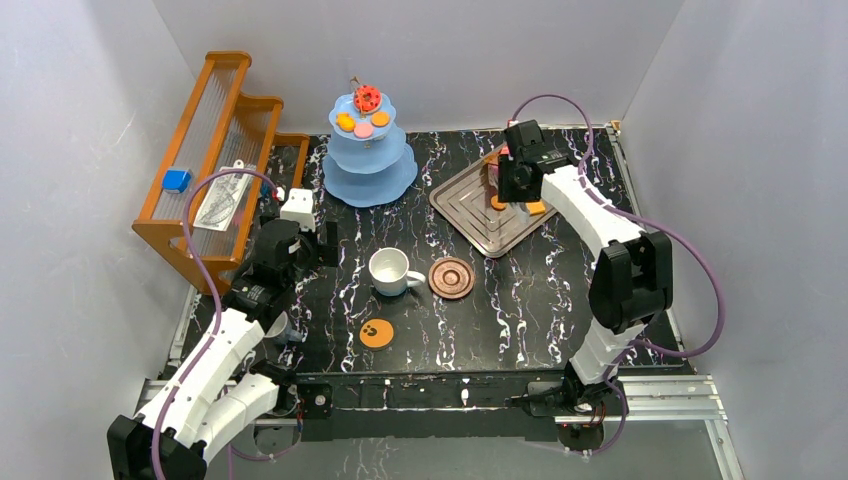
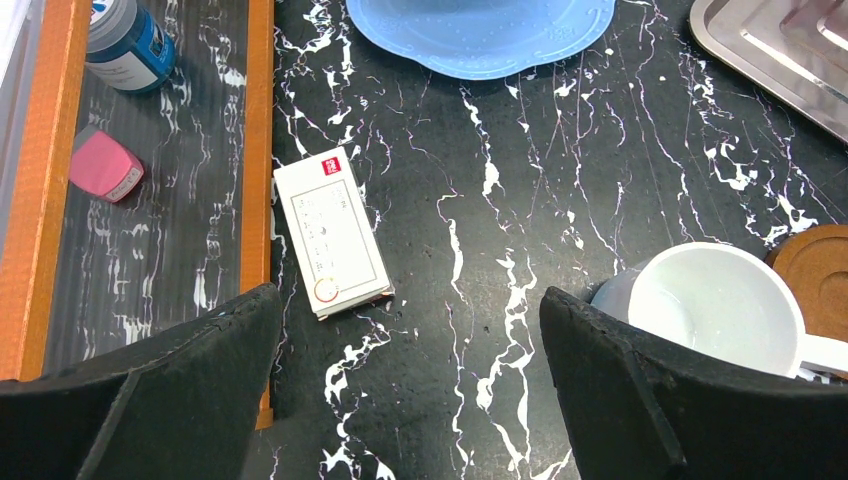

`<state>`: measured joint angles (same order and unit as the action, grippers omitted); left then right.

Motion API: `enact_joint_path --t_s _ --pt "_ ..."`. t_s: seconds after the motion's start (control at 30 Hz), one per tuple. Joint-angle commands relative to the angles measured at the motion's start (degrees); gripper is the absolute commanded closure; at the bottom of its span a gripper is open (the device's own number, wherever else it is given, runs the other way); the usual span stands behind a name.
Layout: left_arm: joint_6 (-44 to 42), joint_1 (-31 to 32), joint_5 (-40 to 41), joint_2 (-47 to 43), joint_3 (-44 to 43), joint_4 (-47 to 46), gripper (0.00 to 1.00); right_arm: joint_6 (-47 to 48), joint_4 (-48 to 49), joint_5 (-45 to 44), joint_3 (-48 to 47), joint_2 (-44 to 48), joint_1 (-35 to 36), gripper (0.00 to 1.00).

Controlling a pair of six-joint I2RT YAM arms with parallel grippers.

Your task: Serve the afternoon tea

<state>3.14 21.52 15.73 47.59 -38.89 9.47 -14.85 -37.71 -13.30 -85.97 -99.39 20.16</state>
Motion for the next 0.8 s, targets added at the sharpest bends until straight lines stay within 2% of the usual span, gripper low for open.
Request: enact_joint_path --t_s 0.0,0.43,0.77 --pt "-0.46 0.28 1.58 -0.73 -0.03 -0.07 0.02 -0.69 -1.35 -0.58 -6.59 3.50 1.44 0.62" --pt "-0.49 0.28 2.45 -2.78 0.27 0.11 0.02 -2.92 -2.65 1.14 -11.20 5.49 8.47 0.61" --pt "-0.71 0.28 3.37 -3.43 0.29 0.02 0.02 -3.87 11.40 12.71 -2.66 10.10 11.06 0.62"
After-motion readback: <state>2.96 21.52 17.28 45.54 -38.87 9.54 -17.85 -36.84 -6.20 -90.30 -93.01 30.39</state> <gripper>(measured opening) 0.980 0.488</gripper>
